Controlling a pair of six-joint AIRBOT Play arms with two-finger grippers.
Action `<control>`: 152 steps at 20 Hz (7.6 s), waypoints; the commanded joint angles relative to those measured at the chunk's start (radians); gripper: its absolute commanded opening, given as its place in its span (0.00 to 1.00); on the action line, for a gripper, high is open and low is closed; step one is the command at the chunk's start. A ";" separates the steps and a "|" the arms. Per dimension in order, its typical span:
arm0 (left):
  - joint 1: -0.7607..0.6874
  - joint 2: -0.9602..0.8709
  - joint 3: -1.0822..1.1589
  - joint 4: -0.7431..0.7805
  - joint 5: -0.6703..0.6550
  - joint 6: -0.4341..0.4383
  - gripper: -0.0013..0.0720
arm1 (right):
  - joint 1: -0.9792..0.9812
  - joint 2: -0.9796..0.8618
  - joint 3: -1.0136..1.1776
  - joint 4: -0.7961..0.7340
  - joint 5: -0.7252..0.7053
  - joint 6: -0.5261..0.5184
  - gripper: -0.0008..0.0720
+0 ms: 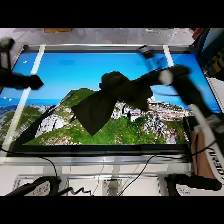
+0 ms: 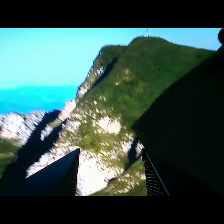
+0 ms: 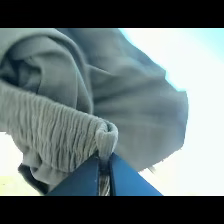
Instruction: Fold the clothes and pants, and hang the long-sleeved shirts on hangers.
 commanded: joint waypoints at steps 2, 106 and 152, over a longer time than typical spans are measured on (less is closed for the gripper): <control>0.014 0.001 -0.394 -0.347 -0.021 0.083 0.60 | -0.251 0.056 -0.006 0.198 0.122 0.043 0.06; 0.555 -0.282 -0.273 0.488 -0.038 0.108 0.99 | -0.666 0.778 -0.926 0.095 0.484 0.082 0.83; 0.044 -0.256 -0.233 0.465 -0.015 0.070 0.84 | -0.673 -0.323 -0.285 0.815 0.303 -0.740 0.07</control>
